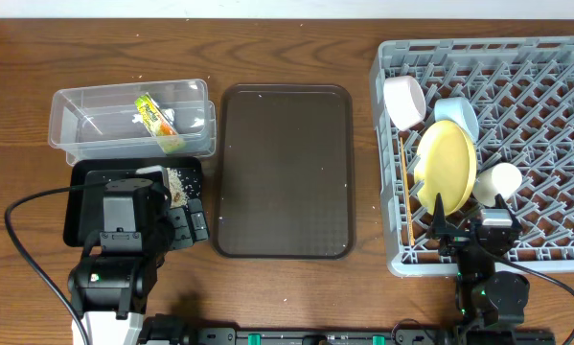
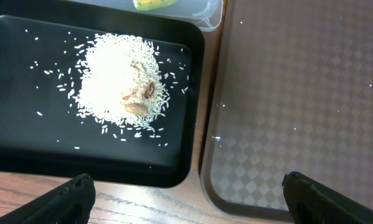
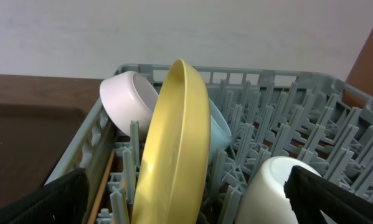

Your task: Sort waste into correct bins and load items into the dishwasher rack

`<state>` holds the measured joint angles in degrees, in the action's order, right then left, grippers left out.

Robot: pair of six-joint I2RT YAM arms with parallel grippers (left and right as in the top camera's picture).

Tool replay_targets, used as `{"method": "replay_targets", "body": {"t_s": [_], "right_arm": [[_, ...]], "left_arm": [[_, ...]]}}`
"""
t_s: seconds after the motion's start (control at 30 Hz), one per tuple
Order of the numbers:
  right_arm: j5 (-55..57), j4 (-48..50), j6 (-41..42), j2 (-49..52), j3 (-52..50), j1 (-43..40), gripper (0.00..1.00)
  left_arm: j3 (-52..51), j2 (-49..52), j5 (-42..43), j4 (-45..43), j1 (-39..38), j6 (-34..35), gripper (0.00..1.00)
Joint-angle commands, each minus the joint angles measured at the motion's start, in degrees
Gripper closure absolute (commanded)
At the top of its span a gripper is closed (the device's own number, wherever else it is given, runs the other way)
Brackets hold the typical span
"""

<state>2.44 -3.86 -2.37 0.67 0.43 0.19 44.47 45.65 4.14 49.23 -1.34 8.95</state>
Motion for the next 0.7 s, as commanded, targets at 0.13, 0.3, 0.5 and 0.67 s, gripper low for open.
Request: {"method": "replay_targets", "body": {"t_s": [0.13, 0.3, 0.5, 0.67], "right_arm": [[0.70, -0.20, -0.92, -0.37, -0.11, 0.59, 0.01], [0.70, -0.17, -0.92, -0.37, -0.11, 0.59, 0.01], [0.70, -0.20, -0.92, -0.37, -0.11, 0.59, 0.01], [0.72, -0.20, -0.92, -0.37, -0.11, 0.59, 0.01]], "left_arm": [[-0.07, -0.04, -0.28, -0.04, 0.02, -0.33, 0.02], [-0.07, -0.04, -0.28, -0.04, 0.02, -0.33, 0.02], [-0.07, -2.21, -0.28, 0.15, -1.25, -0.35, 0.02], [-0.81, -6.93, -0.74, 1.20, -1.25, -0.37, 0.02]]}}
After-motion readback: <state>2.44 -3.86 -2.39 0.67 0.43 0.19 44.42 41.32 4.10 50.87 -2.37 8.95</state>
